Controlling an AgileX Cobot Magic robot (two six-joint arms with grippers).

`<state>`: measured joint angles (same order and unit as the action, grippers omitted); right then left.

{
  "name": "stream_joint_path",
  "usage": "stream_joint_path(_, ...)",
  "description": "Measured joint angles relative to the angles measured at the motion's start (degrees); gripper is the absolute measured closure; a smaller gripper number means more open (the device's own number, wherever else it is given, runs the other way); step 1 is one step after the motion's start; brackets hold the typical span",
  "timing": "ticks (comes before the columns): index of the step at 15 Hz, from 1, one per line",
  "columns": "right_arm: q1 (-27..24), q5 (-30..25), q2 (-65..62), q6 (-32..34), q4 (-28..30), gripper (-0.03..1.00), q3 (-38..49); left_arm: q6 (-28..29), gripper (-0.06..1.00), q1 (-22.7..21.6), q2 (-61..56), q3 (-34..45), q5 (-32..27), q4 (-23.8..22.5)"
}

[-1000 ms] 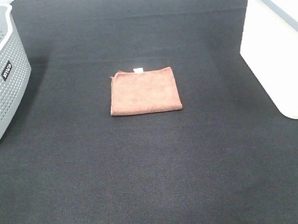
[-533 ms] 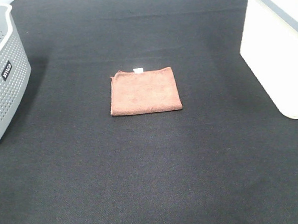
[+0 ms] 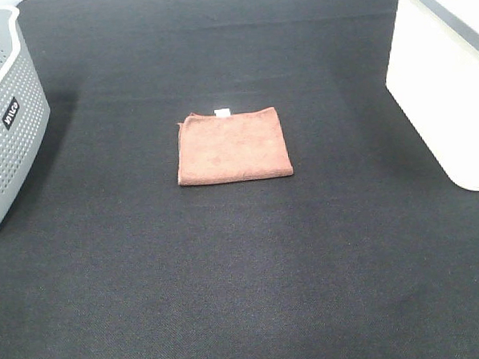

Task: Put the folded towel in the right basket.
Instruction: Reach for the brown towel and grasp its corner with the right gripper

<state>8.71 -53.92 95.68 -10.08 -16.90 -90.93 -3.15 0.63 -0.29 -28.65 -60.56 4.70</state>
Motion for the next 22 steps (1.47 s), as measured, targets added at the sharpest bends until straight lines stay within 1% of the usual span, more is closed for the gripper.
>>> stream_joint_path(1, 2.7, -0.2, 3.9, 0.2, 0.2, 0.27, -3.3, 0.0, 0.07, 0.0, 0.0, 0.0, 0.0, 0.0)
stream_joint_path(3, 5.1, -0.3, 9.1, 0.4, -0.5, 0.27, -6.8, 0.0, 0.07, 0.0, 0.0, 0.0, 0.0, 0.0)
stream_joint_path(4, 5.4, -0.4, 11.5, 0.4, -2.3, 0.27, -8.1, 0.0, 0.07, 0.0, 0.0, 0.0, 0.0, 0.0)
stream_joint_path(5, 5.6, -0.6, 15.6, 0.3, -5.8, 0.27, -9.6, 0.0, 0.07, 0.0, 0.0, 0.0, 0.0, 0.0)
stream_joint_path(7, 5.7, -0.8, 20.3, 0.1, -8.3, 0.27, -10.9, 0.0, 0.07, 0.0, 0.0, 0.0, 0.0, 0.0)
stream_joint_path(9, 5.7, -2.2, 25.6, -0.5, -10.0, 0.27, -12.8, 0.0, 0.07, 0.0, 0.0, 0.0, 0.0, 0.0)
stream_joint_path(10, 5.7, -2.2, 25.6, -0.5, -10.0, 0.27, -12.8, 0.0, 0.07, 0.0, 0.0, 0.0, 0.0, 0.0)
stream_joint_path(11, 5.7, -4.0, 29.0, -2.6, -12.1, 0.27, -14.6, 0.0, 0.07, 0.0, 0.0, 0.0, 0.0, 0.0)
stream_joint_path(13, 5.7, -6.0, 33.4, -4.2, -15.5, 0.27, -17.8, 0.0, 0.07, 0.0, 0.0, 0.0, 0.0, 0.0)
stream_joint_path(15, 5.7, -7.3, 37.9, -4.5, -16.5, 0.27, -21.5, 0.0, 0.07, 0.0, 0.0, 0.0, 0.0, 0.0)
stream_joint_path(17, 5.7, -7.4, 43.0, -4.5, -16.7, 0.27, -25.7, 0.0, 0.07, 0.0, 0.0, 0.0, 0.0, 0.0)
stream_joint_path(22, 5.7, -7.3, 48.4, -4.5, -16.7, 0.27, -29.9, 0.0, 0.07, 0.0, 0.0, 0.0, 0.0, 0.0)
